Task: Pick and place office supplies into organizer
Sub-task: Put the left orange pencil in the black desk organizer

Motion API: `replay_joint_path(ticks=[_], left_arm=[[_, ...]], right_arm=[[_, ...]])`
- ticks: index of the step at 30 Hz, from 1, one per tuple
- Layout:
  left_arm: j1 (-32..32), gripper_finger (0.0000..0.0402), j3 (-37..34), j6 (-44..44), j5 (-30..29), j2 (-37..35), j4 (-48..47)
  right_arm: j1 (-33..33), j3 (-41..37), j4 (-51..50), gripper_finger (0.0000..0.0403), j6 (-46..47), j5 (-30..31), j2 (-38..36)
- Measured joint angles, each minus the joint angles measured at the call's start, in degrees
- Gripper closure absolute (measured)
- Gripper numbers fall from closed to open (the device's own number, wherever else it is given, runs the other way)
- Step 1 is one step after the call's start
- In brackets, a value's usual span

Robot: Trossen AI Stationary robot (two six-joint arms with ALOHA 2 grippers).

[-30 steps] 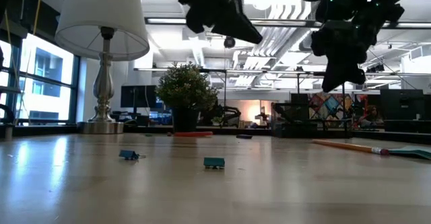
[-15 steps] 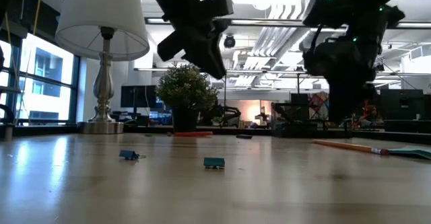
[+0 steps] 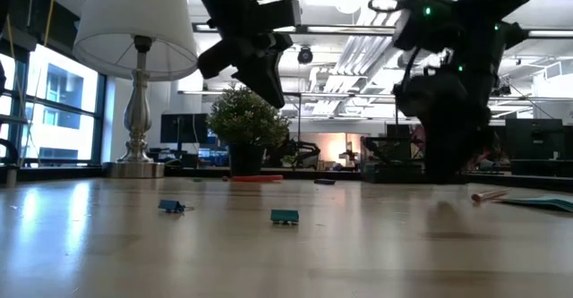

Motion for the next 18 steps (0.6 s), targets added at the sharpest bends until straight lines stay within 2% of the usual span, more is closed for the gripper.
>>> replay_joint_path(ticks=[5, 10, 14, 18], left_arm=[[0.02, 0.0399, 0.0, -0.33, 1.02, 0.0, -0.43], [0.0, 0.0395, 0.0, -1.17, 1.2, 0.0, -0.37], [0.0, 0.0394, 0.0, -1.18, 1.19, 0.0, -0.28], [0.0, 0.0394, 0.0, -1.24, 1.18, 0.0, 0.04]], right_arm=[[0.0, 0.07, -3.87, 0.0243, -4.53, -4.37, -5.37], [-0.27, 0.56, -18.48, 0.0257, -15.01, -9.74, -10.06], [-0.43, 3.46, -27.54, 0.028, -25.28, -6.6, -9.49], [1.44, 6.55, -25.25, 0.0302, -38.47, -1.97, -6.51]])
